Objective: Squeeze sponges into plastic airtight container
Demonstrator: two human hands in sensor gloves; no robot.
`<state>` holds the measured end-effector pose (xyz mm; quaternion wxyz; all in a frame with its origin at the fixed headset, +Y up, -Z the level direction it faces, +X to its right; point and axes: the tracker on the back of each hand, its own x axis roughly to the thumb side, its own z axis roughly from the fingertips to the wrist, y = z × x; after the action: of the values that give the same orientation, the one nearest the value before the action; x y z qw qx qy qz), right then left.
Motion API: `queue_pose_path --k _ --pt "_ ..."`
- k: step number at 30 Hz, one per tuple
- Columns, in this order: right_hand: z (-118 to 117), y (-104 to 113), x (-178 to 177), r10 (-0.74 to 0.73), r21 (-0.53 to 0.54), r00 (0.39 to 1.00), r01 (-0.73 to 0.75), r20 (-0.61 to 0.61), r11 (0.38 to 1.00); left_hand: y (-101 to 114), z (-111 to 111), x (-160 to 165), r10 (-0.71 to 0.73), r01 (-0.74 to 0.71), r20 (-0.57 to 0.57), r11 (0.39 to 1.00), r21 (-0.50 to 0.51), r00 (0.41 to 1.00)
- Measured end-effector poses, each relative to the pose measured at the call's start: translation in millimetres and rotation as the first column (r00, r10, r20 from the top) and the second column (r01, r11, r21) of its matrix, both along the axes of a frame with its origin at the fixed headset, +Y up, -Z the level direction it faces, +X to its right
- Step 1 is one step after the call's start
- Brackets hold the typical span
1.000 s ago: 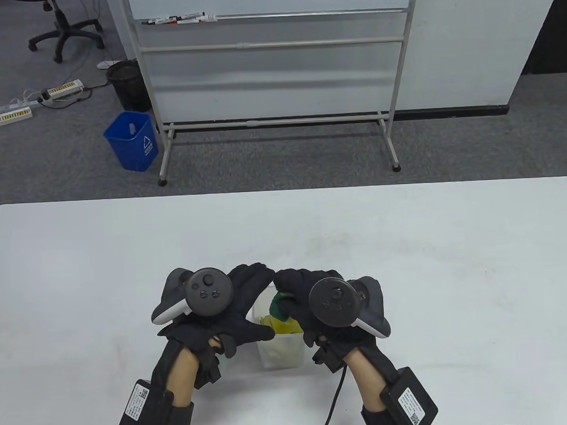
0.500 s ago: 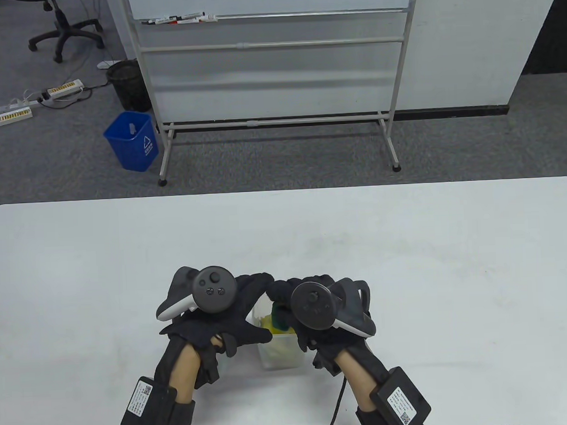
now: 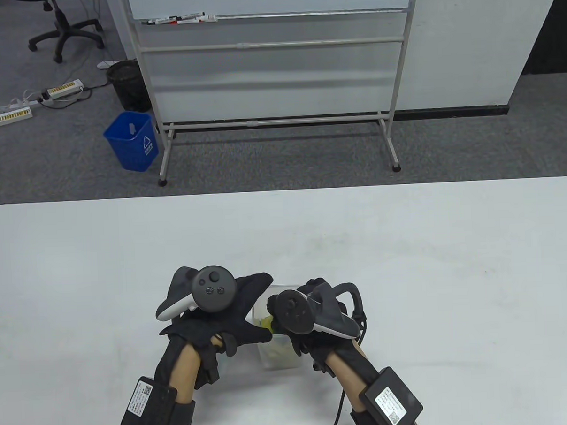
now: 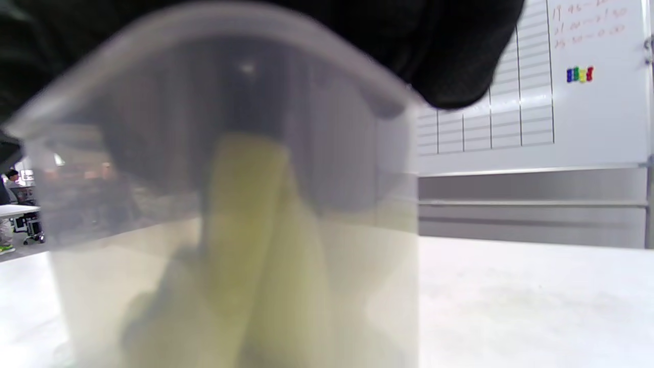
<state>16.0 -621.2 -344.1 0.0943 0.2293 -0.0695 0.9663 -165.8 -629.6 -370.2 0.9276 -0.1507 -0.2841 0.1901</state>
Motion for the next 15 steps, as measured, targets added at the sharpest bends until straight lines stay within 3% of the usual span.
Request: queue_pose_path --k 9,15 --pt "-6.5 -10.2 6.2 -0.036 -0.176 0.999 0.031 -0.025 0.984 -0.3 -0.2 0.0 0.001 -0.001 -0.003 1.000 -0.005 1.000" --pt "-9.0 -16.6 3.0 0.065 -0.266 0.998 -0.068 -0.020 0.962 -1.7 -1.5 -0.8 0.016 -0.016 -0.001 1.000 -0.013 1.000"
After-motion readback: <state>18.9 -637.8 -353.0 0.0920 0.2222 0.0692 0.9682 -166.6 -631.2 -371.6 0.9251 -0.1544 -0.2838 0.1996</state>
